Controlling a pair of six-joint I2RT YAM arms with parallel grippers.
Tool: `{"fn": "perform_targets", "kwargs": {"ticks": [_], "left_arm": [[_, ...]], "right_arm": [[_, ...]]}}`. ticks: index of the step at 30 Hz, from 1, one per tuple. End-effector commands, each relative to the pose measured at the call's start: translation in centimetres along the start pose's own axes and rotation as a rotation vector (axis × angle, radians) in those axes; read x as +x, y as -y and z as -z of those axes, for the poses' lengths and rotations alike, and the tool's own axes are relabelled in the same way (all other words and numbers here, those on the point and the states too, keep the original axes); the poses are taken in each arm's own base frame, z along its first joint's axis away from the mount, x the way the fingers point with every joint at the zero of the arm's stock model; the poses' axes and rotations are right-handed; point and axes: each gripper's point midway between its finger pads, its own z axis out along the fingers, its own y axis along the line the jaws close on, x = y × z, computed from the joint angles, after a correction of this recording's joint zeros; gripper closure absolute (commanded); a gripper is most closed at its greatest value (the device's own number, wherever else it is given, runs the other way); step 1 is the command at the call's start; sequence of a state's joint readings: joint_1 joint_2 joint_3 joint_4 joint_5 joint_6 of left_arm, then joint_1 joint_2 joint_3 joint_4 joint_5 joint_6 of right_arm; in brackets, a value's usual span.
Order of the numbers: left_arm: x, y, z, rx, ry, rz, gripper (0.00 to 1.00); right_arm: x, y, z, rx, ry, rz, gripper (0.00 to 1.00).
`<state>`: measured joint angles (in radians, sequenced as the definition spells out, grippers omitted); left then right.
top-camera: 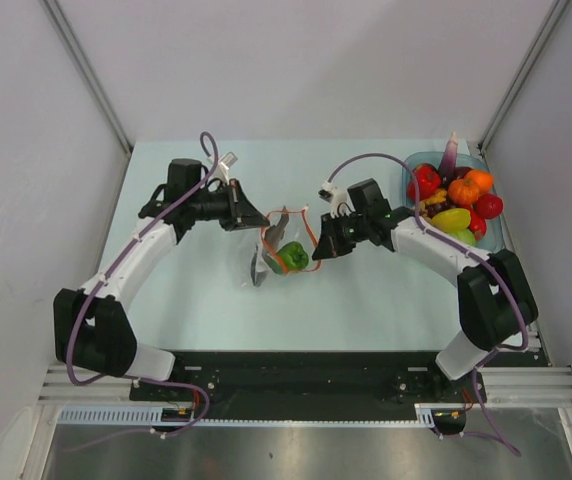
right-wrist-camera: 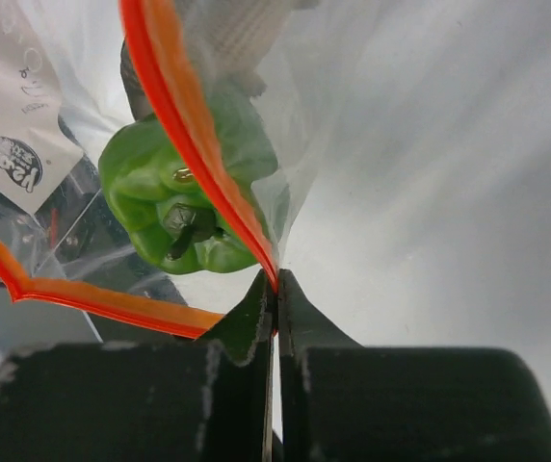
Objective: Place the food in the zip-top bag and seal the zipper
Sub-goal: Adjust the zipper food storage bag at the center of the board.
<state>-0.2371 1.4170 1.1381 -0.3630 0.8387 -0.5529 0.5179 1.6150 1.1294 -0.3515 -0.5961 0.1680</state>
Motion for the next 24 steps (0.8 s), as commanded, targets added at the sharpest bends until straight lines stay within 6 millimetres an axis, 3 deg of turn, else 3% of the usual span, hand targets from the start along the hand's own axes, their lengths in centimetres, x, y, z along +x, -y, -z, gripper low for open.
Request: {"fn": "perform_targets", "kwargs": {"ticks": [1,2,4,5,7,9,11,13,14,15,17,18,19,20,22,24], "left_arm": [[-0.6,0.1,2.2,-0.102,0.034,-0.140,1.00],[-1.3,0.2,2.8,-0.138,0.042,-0.188,1.00],[-1.4,-1.5,4.1,-0.271,0.034,-0.275,1.00],[-2.1,-0.7,5.1,-0.290,0.062,-0.335,1.00],[-2.6,0.0,6.3,-0.336,0.082,-0.464,1.00],[-2.7,2.9,8.2,-0.326,0.109,-0.572,1.00],[-1.7,5.3,8.8,-0.310,0.096,-0.700,1.00],[-0.6,5.2,7.8,-0.367,0.068,-0.784,1.00],[0.8,3.3,6.5,-0.387,0.015,-0.771,1.00],[2.0,1.4,5.0,-0.398,-0.052,-0.721,1.00],[4.7,-1.0,3.2,-0.377,-0.182,-0.631,1.00],[5.7,-1.5,2.9,-0.361,-0.231,-0.593,1.00],[5.6,-0.6,3.1,-0.324,-0.223,-0.587,1.00],[4.9,1.5,3.7,-0.266,-0.179,-0.601,1.00],[1.8,7.0,6.5,-0.184,0.014,-0.678,1.00],[0.2,9.7,8.1,-0.175,0.114,-0.685,1.00]], "right_arm": [[-3.4,-2.3,3.3,-0.092,0.118,0.036,1.00],[-4.3,-3.5,4.6,-0.113,0.145,0.051,1.00],[-5.0,-6.6,6.8,-0.179,0.187,0.104,1.00],[-5.8,-9.0,8.9,-0.212,0.240,0.155,1.00],[-5.8,-12.5,10.6,-0.283,0.256,0.180,1.00],[-5.9,-15.2,12.1,-0.330,0.268,0.192,1.00],[-5.7,-15.0,11.7,-0.316,0.247,0.167,1.00],[-6.1,-13.1,10.2,-0.251,0.242,0.139,1.00],[-6.2,-12.2,9.0,-0.232,0.228,0.124,1.00],[-5.7,-10.4,6.2,-0.232,0.166,0.114,1.00],[-5.7,-9.7,4.6,-0.249,0.131,0.122,1.00],[-5.2,-10.3,4.1,-0.305,0.079,0.118,1.00],[-6.4,-12.3,5.7,-0.346,0.083,0.149,1.00],[-7.1,-13.6,7.0,-0.377,0.095,0.147,1.00],[-9.5,-18.2,12.5,-0.475,0.201,0.149,1.00],[-10.2,-19.8,14.5,-0.462,0.276,0.182,1.00]]}}
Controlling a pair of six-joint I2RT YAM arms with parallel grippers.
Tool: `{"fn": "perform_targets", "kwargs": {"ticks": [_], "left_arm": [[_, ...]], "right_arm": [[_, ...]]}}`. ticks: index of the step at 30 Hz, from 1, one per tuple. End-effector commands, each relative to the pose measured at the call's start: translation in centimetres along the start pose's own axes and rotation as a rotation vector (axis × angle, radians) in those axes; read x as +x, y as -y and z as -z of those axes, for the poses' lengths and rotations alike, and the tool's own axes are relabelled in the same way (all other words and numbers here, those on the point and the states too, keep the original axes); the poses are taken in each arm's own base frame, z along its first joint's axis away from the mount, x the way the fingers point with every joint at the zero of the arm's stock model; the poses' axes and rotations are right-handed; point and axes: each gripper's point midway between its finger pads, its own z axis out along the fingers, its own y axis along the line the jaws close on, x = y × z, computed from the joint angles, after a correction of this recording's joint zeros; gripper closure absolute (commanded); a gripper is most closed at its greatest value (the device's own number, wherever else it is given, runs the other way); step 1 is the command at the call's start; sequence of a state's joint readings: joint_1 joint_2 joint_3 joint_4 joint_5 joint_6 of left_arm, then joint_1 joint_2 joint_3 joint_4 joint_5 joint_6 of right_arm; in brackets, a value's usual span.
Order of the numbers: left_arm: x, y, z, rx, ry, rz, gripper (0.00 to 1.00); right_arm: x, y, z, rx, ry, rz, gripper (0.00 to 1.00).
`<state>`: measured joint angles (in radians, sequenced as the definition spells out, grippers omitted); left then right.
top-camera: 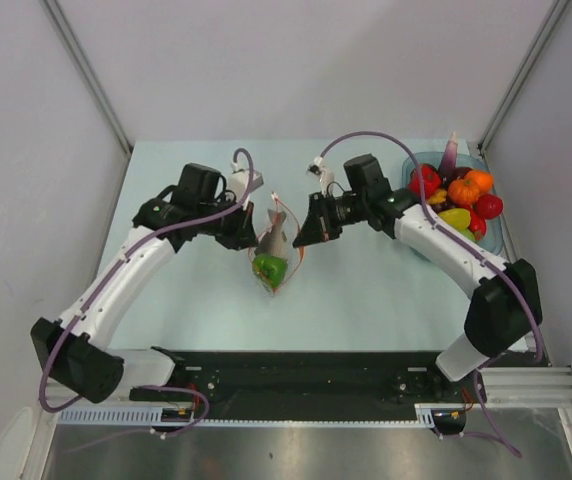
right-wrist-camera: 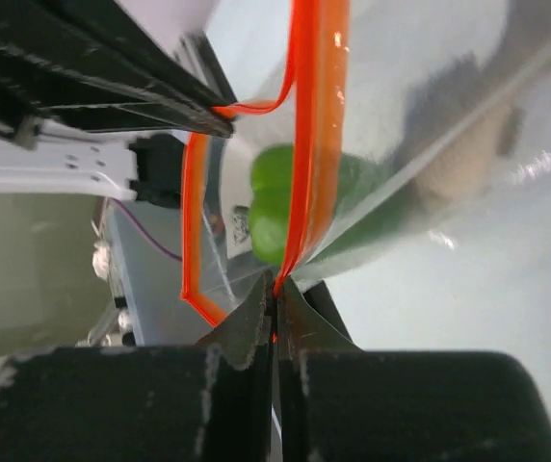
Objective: Place the food in the zip-top bag and seal the zipper
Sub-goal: Adjust the zipper food storage bag at the center of the board.
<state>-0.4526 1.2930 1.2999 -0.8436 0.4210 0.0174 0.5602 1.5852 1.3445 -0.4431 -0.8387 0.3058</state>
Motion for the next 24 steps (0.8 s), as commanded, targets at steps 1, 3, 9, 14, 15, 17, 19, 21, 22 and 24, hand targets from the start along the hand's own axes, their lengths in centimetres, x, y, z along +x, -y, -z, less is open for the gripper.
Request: {"fn": "perform_targets", "kwargs": {"ticks": [1,3,9,14,15,17,19,21,22,24], "left_arm": [[-6.7,3.8,7.9,0.033,0.316,-0.066,1.00],[-4.0,1.9,5.0,-0.014,0.223,-0.037,1.00],[-0.6,-1.2,2.9,-0.005,0.128,0.095,1.00],[-1.2,-0.9,1.2,0.071,0.133,0.184,1.00],[-1.0,-1.3,0.4,0.075,0.117,0.203,1.00],[-1.0,-1.7,-0.7,0.079,0.099,0.239,1.00],[-1.4,-2.2,-1.8,0.085,0.078,0.267,1.00],[-2.0,-2.2,-2.1,0.102,0.078,0.278,1.00],[-2.3,-2.3,-2.1,0.102,0.086,0.278,1.00],[-2.7,-2.1,-2.1,0.112,0.099,0.281,1.00]], "right_arm": [[-4.2,-11.4,7.2,-0.115,0.200,0.269,1.00],[-1.7,-6.9,4.7,0.001,0.109,0.258,1.00],[-0.8,2.1,5.3,0.089,0.022,0.119,1.00],[0.3,6.1,5.2,0.201,-0.029,0.073,1.00],[0.3,6.6,5.2,0.202,-0.036,0.100,1.00],[-0.1,7.7,4.9,0.228,-0.028,0.122,0.96],[-1.1,8.1,5.5,0.238,-0.005,0.143,0.86],[-2.2,7.8,6.4,0.254,0.030,0.160,0.68],[-3.1,7.8,7.4,0.267,0.062,0.168,0.46],[-4.0,7.9,8.7,0.300,0.101,0.187,0.29]]}}
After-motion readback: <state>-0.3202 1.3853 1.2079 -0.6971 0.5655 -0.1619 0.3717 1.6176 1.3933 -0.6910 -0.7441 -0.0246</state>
